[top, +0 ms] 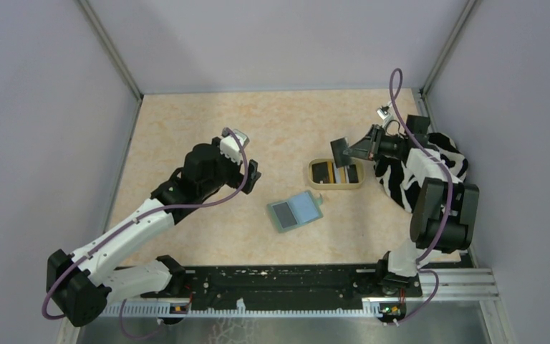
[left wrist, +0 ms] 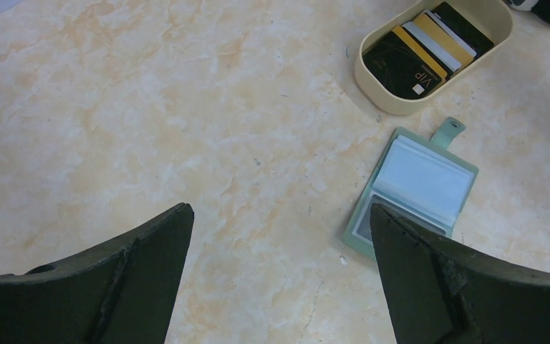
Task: Put the credit cards into the card holder
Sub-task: Pick up the credit card from the storage box.
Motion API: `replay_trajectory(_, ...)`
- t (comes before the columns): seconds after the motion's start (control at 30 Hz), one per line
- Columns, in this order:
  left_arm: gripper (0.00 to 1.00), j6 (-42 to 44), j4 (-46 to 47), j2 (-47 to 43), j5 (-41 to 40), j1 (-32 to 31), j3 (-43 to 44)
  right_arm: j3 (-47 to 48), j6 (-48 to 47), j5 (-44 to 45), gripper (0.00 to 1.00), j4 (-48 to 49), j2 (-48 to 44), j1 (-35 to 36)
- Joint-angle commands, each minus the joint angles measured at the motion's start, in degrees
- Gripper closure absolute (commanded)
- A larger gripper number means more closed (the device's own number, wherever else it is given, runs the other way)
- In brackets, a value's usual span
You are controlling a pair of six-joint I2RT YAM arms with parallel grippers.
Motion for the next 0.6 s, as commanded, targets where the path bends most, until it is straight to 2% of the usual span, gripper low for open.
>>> replay_trajectory(0.0, 0.01, -4.0, 4.3, -0.5, 4.0, 0.2, -1.0, -3.4, 9.7, -7.5, 1.00, 13.8, -4.6, -0.4)
replay_trajectory(0.13, 0.01, -7.8, 5.2, 0.2, 6.9, 0.2, -1.1, -7.1, 18.6, -8.7, 1.00, 25.8, -6.7, -0.2)
replay_trajectory(0.27, 0.01, -16.0, 8.6, -1.0, 9.6, 0.2, -3.4, -8.7, 22.8, -8.8, 1.00, 30.3, -7.9, 0.7)
replay_trajectory(0.37, 0.01, -23.3, 17.2, -3.2, 12.9, 0.2, -9.0, -9.4, 24.1, -8.5, 1.00, 31.9, -8.5, 2.2)
replay_trajectory(0.57, 0.01, -40.3, 43.0, -5.5, 17.6, 0.2, -23.9, -10.4, 26.3, -8.5, 1.00, 34.5, -8.2, 6.7)
